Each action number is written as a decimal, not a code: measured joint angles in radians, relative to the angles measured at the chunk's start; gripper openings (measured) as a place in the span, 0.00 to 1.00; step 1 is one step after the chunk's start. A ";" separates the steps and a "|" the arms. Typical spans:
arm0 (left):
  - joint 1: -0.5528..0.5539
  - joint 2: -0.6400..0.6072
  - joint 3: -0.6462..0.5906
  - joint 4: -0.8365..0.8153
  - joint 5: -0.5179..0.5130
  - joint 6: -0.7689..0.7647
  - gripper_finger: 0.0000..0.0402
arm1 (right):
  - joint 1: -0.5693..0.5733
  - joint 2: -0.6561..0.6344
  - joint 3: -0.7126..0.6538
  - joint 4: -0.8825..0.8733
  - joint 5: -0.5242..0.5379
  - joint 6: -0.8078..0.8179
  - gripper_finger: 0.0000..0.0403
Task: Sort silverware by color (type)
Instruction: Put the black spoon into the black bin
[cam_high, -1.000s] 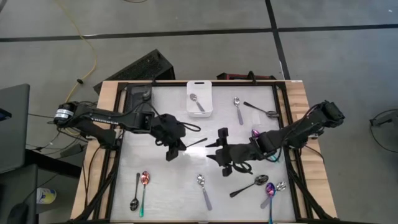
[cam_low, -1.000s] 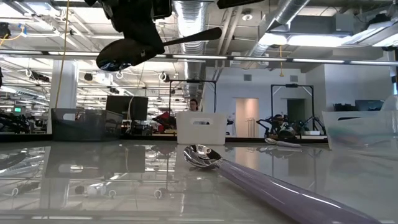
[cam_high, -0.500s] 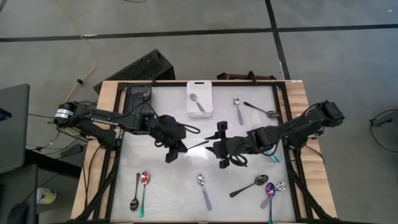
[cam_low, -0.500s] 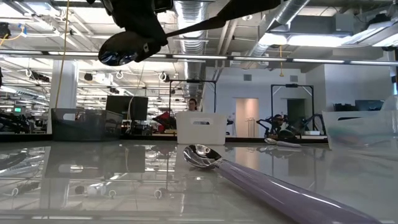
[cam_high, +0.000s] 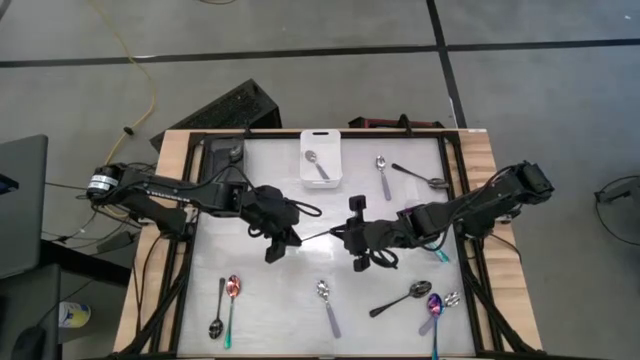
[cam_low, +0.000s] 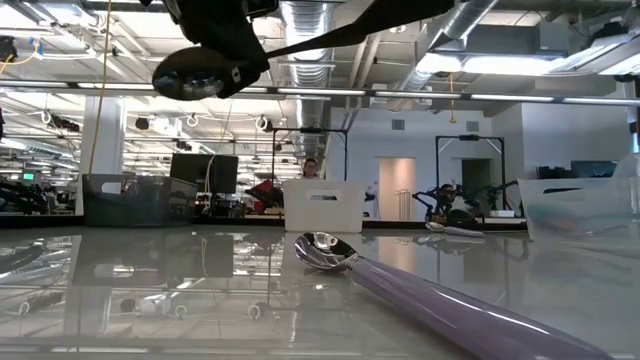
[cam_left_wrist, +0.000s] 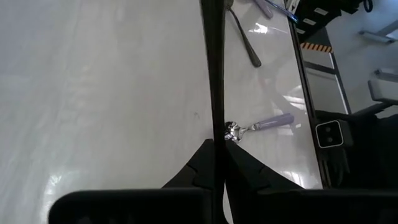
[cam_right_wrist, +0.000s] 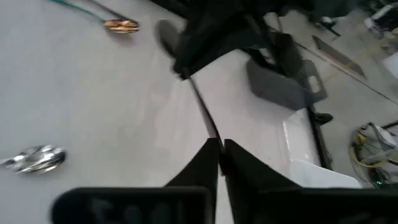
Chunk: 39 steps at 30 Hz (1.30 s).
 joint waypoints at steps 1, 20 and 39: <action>0.000 0.000 0.000 0.002 0.000 0.001 0.01 | 0.001 0.000 0.000 -0.006 -0.011 0.000 0.07; 0.019 -0.162 -0.133 0.334 -0.390 0.287 0.29 | 0.034 -0.017 -0.049 0.114 -0.428 0.116 0.05; 0.000 -0.097 -0.512 1.540 -0.392 0.429 0.29 | -0.226 0.147 -0.508 1.782 -0.422 0.443 0.05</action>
